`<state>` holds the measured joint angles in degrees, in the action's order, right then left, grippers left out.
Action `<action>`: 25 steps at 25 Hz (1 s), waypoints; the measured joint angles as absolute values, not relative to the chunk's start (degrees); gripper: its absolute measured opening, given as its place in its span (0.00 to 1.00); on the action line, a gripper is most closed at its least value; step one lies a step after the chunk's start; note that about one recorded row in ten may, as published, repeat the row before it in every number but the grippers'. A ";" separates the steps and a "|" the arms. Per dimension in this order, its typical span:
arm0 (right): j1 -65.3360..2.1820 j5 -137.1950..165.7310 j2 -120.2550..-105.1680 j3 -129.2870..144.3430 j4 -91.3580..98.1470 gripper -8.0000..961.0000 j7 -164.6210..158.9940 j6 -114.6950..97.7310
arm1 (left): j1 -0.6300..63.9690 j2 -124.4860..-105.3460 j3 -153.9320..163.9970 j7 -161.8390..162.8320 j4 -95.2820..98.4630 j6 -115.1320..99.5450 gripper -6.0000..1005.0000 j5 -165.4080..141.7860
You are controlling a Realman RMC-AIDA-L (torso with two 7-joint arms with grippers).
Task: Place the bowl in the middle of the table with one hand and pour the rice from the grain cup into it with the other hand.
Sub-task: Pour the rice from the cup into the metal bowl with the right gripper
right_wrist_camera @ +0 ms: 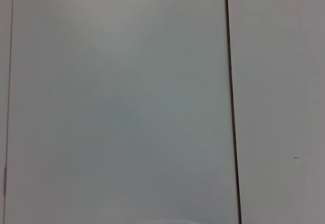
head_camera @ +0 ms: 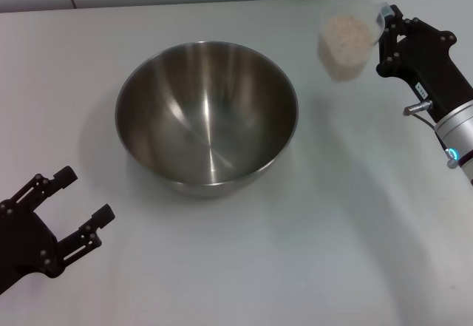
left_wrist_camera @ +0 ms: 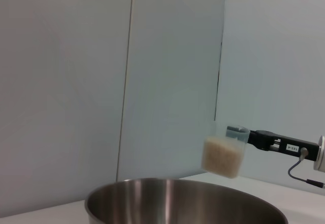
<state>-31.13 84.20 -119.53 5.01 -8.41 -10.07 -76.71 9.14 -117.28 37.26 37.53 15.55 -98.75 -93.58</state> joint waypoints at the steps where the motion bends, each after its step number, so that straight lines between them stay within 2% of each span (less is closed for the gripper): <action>1: -31.14 84.20 -119.53 5.01 -8.42 0.04 -10.07 -76.70 | 9.14 -117.27 37.27 37.53 15.57 -98.84 0.81 -93.59; 25: -39.78 107.60 -119.27 5.27 -5.44 0.04 -19.71 -76.86 | 8.65 -117.29 37.27 37.43 15.56 -99.39 0.81 -93.60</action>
<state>-39.78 107.60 -119.27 5.27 -5.44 -19.71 -76.86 8.65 -117.29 37.27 37.43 15.56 -99.39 -93.60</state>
